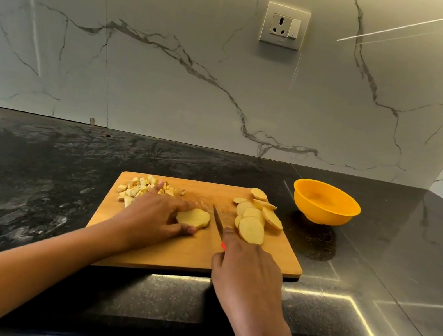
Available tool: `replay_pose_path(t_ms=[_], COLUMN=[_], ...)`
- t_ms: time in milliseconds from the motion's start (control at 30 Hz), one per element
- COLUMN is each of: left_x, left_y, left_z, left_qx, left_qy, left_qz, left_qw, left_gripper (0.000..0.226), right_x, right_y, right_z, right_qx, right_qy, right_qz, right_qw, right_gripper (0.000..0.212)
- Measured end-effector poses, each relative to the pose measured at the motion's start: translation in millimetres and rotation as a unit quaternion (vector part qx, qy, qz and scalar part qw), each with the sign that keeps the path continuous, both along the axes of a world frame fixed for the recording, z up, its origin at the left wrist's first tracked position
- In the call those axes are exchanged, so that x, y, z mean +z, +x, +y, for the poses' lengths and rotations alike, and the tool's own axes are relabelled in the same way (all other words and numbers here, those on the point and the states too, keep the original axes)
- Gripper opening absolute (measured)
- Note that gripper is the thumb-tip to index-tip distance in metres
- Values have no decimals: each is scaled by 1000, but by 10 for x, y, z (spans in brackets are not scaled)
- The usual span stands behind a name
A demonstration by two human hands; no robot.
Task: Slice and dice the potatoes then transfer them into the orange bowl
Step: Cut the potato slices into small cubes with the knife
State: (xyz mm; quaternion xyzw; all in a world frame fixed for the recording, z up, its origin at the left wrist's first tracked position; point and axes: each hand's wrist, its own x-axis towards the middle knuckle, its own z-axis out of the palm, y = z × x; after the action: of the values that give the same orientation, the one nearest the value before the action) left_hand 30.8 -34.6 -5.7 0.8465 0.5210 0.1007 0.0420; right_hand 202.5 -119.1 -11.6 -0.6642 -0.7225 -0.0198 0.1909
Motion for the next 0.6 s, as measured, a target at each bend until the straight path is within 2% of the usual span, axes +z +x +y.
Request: replay_pose_path(t_ms=[67, 167, 267, 333, 500, 600], left_x=[-25, -29, -114, -197, -152, -160], left_y=[-15, -46, -20, 19, 168, 189], left_z=[-23, -161, -342, -328, -320, -355], left_qx=[10, 74, 80, 91, 123, 138], left_qy=[11, -26, -40, -45, -61, -53], left_qz=[16, 3, 75, 88, 109, 113], left_qw=[1000, 997, 993, 991, 985, 983], left_gripper=[111, 102, 128, 135, 118, 123], right_x=[19, 15, -7, -24, -5, 25], right_y=[32, 52, 39, -4, -39, 11], right_z=[20, -6, -16, -7, 9, 21], right_qx=[-1, 1, 6, 12, 23, 7], right_qy=[-3, -3, -4, -1, -5, -16], right_qz=[2, -6, -16, -27, -22, -20], right_qw=[1000, 1000, 1000, 1000, 999, 1000], right_gripper=[45, 46, 48, 49, 43, 47])
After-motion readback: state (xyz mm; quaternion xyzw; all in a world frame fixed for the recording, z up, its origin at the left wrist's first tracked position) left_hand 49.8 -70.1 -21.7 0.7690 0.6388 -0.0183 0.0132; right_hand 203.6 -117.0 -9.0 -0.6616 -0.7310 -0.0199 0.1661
